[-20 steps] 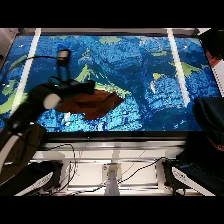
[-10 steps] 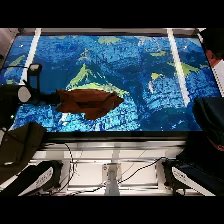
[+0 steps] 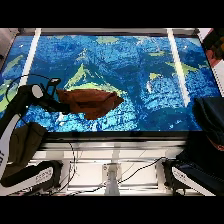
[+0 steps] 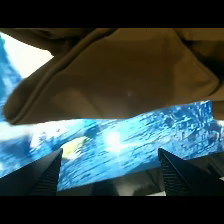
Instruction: Fold the clothes and pants, and hang the long-sleeved shirts on hangers.
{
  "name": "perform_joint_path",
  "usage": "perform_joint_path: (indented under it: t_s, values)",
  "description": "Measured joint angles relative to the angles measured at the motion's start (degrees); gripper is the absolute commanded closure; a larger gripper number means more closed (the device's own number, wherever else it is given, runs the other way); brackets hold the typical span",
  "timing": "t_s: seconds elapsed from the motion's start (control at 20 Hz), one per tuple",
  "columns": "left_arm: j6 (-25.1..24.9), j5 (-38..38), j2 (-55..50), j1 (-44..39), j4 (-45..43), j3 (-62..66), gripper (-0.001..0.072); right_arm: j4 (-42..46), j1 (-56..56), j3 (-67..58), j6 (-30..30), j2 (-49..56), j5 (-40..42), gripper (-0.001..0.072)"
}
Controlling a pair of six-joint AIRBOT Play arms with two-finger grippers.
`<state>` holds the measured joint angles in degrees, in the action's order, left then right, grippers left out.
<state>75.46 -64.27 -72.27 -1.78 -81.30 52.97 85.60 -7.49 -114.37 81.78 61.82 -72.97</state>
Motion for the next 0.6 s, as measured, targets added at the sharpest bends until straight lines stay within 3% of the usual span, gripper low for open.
perform_joint_path:
  t_s: [0.6]
  values:
    - [-5.5,6.2,-2.2,0.0,-1.7,1.8,0.0015,0.0,0.0,0.0,0.0,0.3,1.0,0.0156]
